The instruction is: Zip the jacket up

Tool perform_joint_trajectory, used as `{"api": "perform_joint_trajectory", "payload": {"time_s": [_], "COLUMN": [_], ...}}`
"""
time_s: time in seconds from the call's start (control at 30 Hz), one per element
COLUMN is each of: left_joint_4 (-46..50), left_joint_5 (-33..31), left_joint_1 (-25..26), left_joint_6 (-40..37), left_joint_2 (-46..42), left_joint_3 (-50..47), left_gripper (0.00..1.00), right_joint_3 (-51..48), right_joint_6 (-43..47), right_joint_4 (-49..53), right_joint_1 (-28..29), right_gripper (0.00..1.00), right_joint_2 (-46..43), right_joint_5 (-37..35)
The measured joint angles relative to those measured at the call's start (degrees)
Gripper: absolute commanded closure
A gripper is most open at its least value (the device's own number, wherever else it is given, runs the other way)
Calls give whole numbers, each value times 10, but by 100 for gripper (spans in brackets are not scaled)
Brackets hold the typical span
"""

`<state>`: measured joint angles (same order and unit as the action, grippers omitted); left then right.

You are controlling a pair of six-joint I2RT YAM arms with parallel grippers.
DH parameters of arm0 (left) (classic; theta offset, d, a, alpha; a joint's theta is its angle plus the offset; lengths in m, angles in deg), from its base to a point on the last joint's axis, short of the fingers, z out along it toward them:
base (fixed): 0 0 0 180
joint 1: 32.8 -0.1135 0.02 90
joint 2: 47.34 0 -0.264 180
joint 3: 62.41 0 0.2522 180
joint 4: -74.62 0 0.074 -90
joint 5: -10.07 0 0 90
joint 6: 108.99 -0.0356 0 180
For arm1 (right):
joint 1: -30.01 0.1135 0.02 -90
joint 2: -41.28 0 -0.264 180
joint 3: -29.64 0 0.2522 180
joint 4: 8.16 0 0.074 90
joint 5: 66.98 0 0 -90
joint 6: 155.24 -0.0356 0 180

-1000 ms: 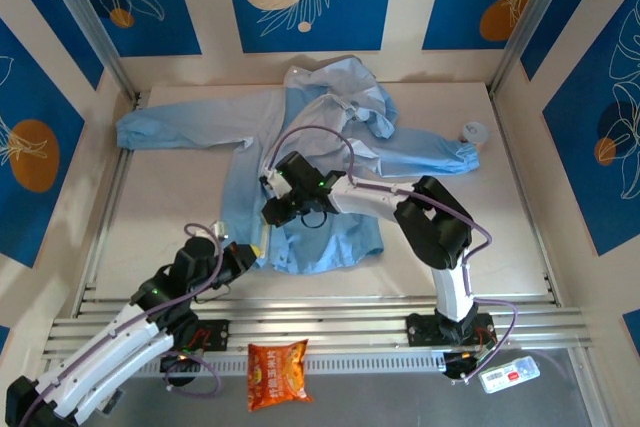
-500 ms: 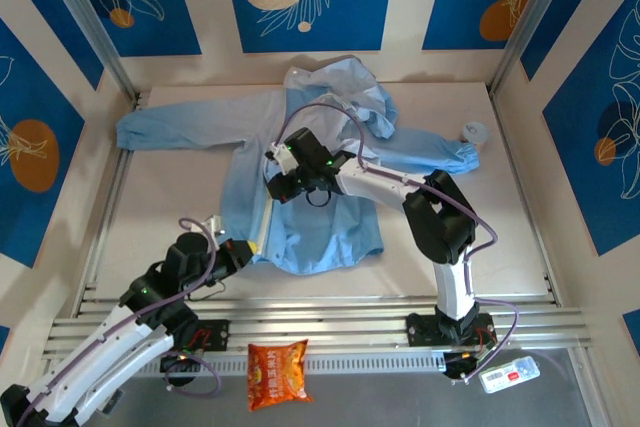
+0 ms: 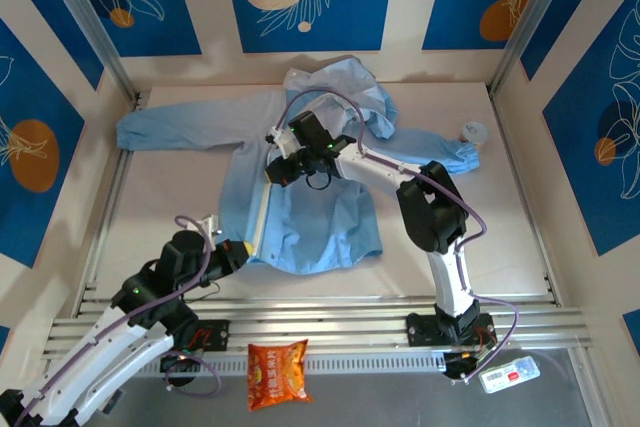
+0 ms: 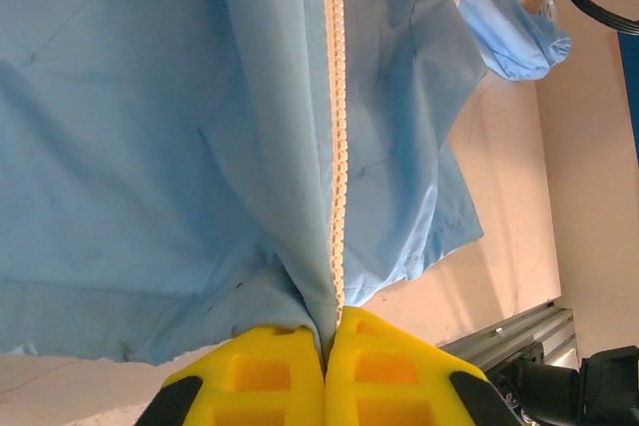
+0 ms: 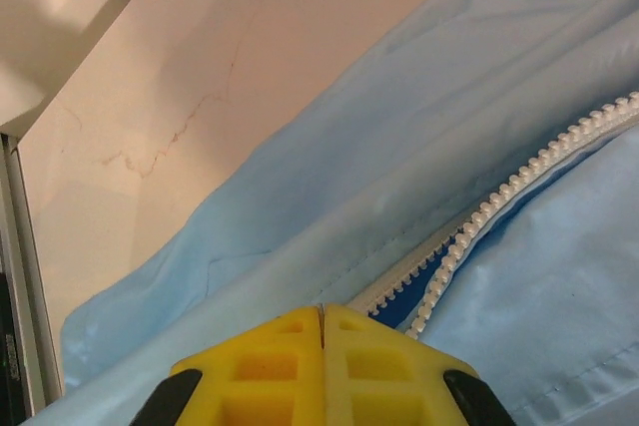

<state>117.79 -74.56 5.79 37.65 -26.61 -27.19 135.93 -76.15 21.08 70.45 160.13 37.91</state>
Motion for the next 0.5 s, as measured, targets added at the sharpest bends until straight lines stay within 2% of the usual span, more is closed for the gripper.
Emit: {"api": "perform_joint_trajectory", "payload": {"time_s": [0.27,0.5], "left_joint_4": [0,20], "left_joint_5": [4,-8], "left_joint_1": [0,0], "left_joint_6": [2,0], "left_joint_2": [0,-18], "left_joint_3": [-21,-7], "left_gripper": [100,100], "right_joint_3": [-11,42], "right_joint_6": [33,47], "right_joint_4": [2,19], "right_joint_1": [-4,-13], "right_gripper": [100,100], "right_joint_2": [5,36], "right_joint_5": [-3,-3]}}
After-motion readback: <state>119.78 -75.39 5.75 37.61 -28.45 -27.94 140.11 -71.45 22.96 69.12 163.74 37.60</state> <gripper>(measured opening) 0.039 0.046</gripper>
